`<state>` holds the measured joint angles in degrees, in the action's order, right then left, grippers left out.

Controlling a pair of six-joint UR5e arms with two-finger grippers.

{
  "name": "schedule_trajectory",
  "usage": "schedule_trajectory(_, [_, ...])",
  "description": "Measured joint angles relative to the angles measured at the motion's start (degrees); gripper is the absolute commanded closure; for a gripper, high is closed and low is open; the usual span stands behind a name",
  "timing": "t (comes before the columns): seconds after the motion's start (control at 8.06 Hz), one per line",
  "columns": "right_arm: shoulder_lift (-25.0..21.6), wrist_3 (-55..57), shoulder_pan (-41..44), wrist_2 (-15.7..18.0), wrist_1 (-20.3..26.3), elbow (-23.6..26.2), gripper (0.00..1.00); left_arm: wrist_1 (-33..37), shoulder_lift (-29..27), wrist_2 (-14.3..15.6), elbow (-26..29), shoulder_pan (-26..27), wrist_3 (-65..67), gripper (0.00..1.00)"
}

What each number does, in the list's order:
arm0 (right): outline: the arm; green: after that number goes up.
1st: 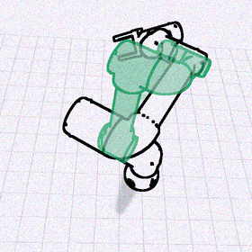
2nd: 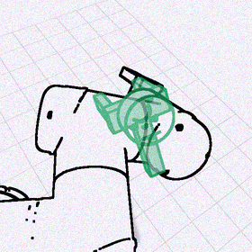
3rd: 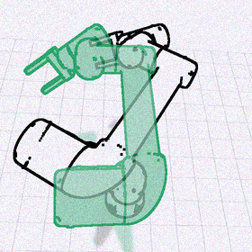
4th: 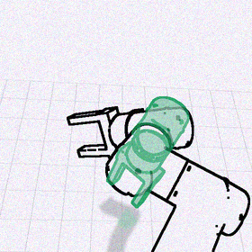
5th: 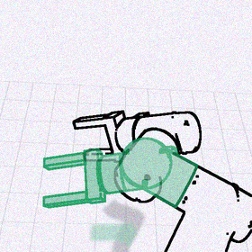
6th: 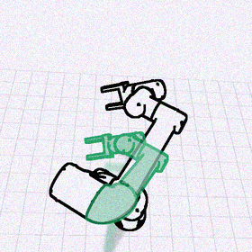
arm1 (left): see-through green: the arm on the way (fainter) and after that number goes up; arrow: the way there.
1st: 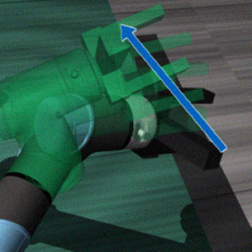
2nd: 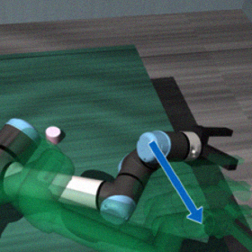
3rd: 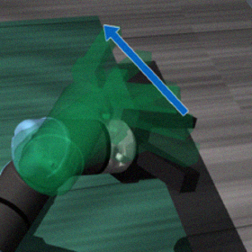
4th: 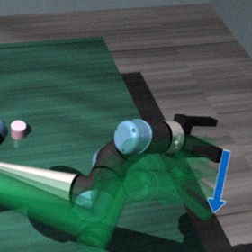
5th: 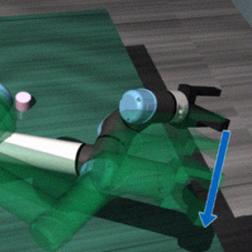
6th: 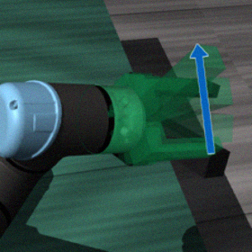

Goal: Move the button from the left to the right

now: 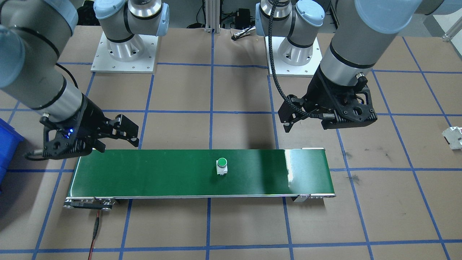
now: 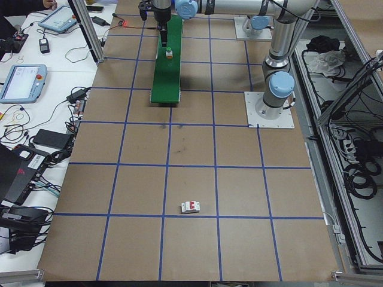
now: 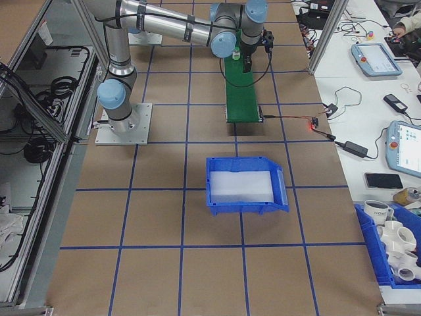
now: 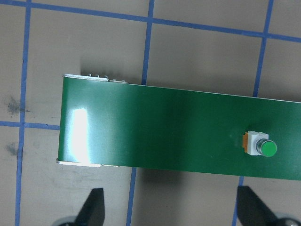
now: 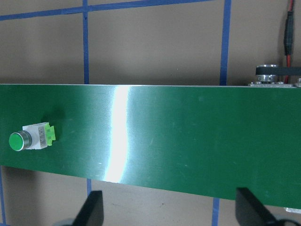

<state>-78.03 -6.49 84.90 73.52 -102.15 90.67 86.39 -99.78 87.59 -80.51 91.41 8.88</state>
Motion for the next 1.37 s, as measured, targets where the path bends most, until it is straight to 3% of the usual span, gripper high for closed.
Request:
schedule_trajectory(0.25, [3.2,0.2,0.0,-1.1,-1.9,0.2,0.00,-0.1,0.5,0.0,0.0,0.0,0.0,0.00])
schedule_trajectory(0.74, [6.3,1.1,0.1,-7.1,-4.3,2.1,0.00,-0.1,0.8,0.0,0.0,0.0,0.3,0.00])
schedule_trajectory(1.37, [7.7,3.1,0.1,-8.0,-5.2,4.2,0.00,-0.4,0.8,-0.1,-0.1,0.0,0.8,0.00])
